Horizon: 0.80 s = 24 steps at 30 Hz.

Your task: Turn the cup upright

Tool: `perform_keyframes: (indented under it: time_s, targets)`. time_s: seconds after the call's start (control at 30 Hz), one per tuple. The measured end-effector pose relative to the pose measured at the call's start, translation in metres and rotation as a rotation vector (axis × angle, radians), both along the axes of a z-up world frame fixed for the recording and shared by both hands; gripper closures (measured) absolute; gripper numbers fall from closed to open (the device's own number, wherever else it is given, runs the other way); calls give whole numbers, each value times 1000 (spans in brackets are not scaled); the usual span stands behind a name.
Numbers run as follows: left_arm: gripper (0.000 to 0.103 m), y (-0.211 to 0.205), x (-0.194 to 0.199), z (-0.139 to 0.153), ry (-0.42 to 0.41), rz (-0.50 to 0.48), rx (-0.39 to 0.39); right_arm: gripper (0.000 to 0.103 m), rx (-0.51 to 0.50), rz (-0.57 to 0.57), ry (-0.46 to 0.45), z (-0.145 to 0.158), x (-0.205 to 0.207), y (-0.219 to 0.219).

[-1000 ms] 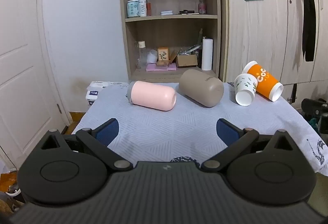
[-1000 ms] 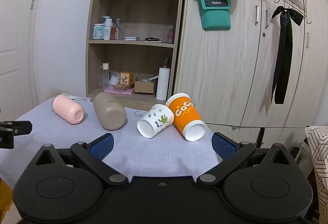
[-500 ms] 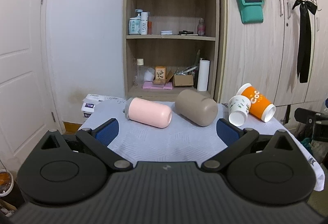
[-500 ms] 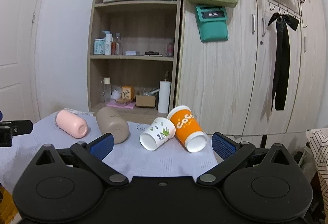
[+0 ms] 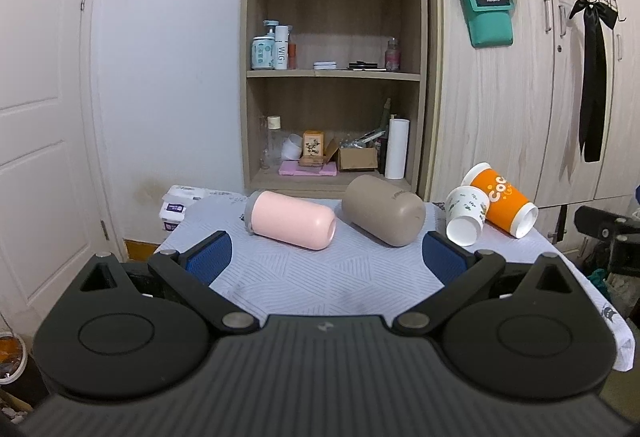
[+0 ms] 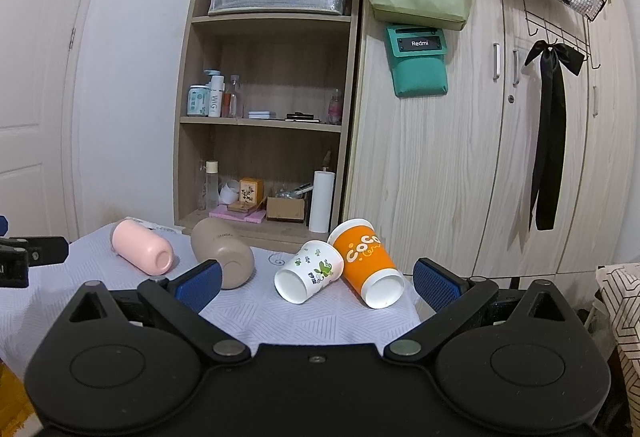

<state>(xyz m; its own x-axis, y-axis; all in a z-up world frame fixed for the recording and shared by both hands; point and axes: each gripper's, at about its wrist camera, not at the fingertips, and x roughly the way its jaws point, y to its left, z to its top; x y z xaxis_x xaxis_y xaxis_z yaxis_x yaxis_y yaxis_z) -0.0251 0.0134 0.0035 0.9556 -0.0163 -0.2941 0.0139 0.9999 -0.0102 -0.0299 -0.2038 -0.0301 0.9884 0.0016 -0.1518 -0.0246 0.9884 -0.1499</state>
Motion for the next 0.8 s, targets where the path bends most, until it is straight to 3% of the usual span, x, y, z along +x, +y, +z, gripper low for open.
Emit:
perform_keyframes:
  time_s: [0.8]
  targets:
    - [0, 2, 2, -3, 25, -3, 7, 0, -14, -14, 36, -3, 5, 3]
